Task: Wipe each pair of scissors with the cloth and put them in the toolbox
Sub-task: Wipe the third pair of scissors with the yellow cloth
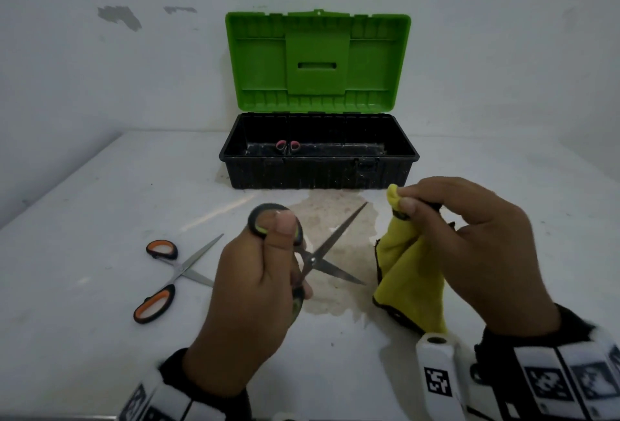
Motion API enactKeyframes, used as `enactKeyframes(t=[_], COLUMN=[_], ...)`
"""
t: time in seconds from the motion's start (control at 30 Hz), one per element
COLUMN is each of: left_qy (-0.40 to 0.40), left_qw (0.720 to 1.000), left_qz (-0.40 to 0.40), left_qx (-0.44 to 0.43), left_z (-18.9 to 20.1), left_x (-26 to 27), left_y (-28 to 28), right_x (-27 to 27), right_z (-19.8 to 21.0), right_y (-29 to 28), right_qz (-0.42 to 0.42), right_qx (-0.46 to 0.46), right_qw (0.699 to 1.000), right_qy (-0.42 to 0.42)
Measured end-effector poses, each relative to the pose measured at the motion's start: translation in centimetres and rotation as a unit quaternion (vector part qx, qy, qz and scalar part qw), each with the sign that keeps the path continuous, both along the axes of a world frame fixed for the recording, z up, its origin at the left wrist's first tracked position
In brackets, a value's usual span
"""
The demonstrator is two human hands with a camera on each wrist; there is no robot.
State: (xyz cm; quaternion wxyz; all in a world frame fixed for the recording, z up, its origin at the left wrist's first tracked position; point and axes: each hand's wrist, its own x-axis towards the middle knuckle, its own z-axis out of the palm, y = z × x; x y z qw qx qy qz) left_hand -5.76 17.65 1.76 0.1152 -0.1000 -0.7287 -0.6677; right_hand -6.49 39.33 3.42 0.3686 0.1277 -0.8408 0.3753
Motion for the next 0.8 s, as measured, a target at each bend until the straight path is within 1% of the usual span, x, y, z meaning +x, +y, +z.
enactKeyframes(t=[0.1, 0.27, 0.33, 0.37, 0.47, 0.57, 0.6, 0.7, 0.8], left_qy=[-0.079, -0.142, -0.17, -0.184, -0.213, -0.222, -0.229, -0.252, -0.256], left_qw=[0.995, 0.987, 0.98, 0.976, 0.969, 0.966, 0.964, 0.958, 0.957], left_qz=[0.009, 0.009, 0.01, 0.013, 0.031, 0.041, 0.04, 0.032, 0.032], left_qx=[0.052, 0.08, 0.102, 0.115, 0.125, 0.125, 0.128, 0.13, 0.129], left_z=[0.4, 1.1, 1.0, 1.0, 0.9, 1.0, 0.9, 0.9, 0.8], left_x=[-0.4, -0.6, -0.6, -0.7, -0.9, -1.2, -1.2, -1.4, -1.5], left_y=[0.0, 0.7, 0.7, 0.6, 0.3, 0.1, 0.1, 0.1, 0.5], right_x=[0.9, 1.0, 0.7, 0.4, -0.5, -0.9, -1.0, -0.9, -0.8], right_z=[0.4, -1.0, -1.4, -1.5, -1.6, -1.3, -1.1, -0.7, -0.5], right_y=[-1.4, -3.6, -3.9, -3.9, -3.0, -1.8, -1.5, -1.0, -1.6], right_qz=[0.036, 0.118, 0.114, 0.098, 0.031, -0.017, -0.038, -0.096, -0.095], right_qx=[0.033, 0.141, 0.171, 0.168, 0.115, -0.006, -0.04, -0.104, -0.19], right_qw=[0.999, 0.982, 0.978, 0.98, 0.992, 1.0, 0.998, 0.989, 0.975], right_qy=[0.021, 0.033, 0.037, 0.039, 0.044, -0.003, -0.017, -0.034, -0.059])
